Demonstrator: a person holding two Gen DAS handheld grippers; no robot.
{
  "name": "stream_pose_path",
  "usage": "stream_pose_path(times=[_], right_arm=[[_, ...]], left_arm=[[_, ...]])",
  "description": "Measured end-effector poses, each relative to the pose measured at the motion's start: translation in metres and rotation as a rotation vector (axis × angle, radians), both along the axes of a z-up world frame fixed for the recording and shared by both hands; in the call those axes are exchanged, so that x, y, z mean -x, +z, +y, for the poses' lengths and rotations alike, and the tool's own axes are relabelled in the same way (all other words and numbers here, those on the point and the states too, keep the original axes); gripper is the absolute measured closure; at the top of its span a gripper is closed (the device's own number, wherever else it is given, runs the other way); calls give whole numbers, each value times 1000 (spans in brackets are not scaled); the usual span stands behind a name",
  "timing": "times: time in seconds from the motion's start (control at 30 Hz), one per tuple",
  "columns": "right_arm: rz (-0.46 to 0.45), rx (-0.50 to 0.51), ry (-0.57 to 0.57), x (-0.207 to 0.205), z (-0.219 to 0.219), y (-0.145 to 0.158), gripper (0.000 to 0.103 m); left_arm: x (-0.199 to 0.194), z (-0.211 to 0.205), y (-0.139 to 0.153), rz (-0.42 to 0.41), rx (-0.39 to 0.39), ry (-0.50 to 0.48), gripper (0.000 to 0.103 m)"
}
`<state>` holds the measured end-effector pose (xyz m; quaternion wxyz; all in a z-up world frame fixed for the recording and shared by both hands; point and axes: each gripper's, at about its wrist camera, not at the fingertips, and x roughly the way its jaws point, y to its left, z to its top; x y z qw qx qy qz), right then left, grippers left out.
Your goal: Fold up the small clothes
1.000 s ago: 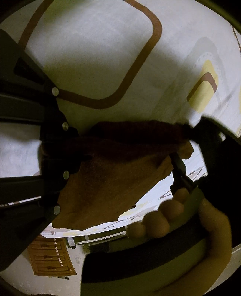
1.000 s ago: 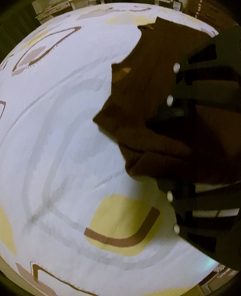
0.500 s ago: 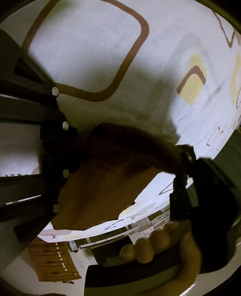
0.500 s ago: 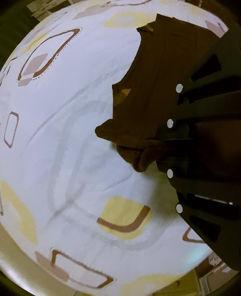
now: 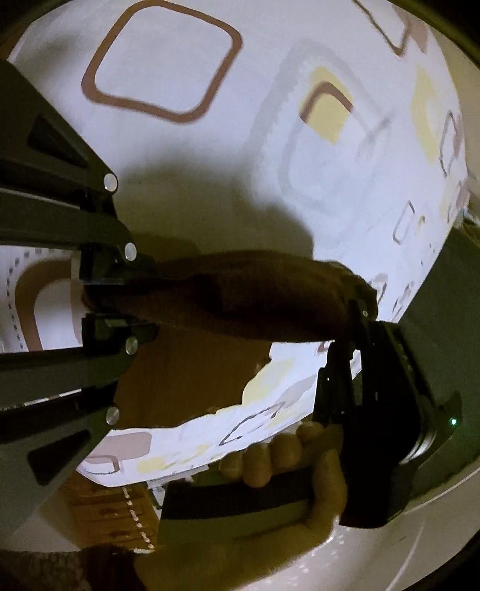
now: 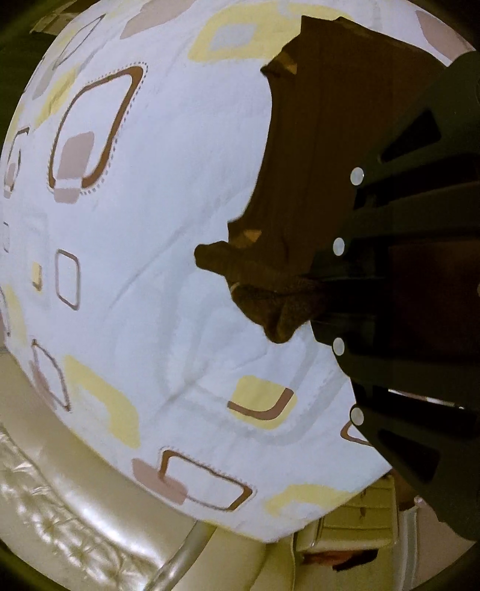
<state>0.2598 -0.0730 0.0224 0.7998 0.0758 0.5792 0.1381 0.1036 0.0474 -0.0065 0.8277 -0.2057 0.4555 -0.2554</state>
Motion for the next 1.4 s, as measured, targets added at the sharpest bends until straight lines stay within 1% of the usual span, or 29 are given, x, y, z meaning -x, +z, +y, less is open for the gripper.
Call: stream_pose_path(times=[0.17, 0.27, 0.47, 0.63, 0.83, 1.1, 1.4], right_arm=[[-31, -77, -30, 10, -50, 15, 92], [-38, -129, -54, 18, -81, 17, 92], [-53, -202, -98, 36, -140, 13, 92], [-55, -267, -160, 51, -191, 1, 92], [-52, -339, -214, 62, -235, -19, 92], [-52, -424, -246, 70, -276, -41, 92], [-42, -464, -296, 77, -313, -68, 92]], left_arm=[[8, -32, 16, -31, -45, -45, 94], [13, -66, 18, -41, -68, -72, 94], [22, -115, 16, -58, -116, -139, 94], [28, -151, 14, -63, -156, -183, 94], [38, -189, 10, -85, -228, -218, 94], [48, -230, -3, -93, -293, -254, 94], [47, -264, -21, -72, -327, -290, 94]])
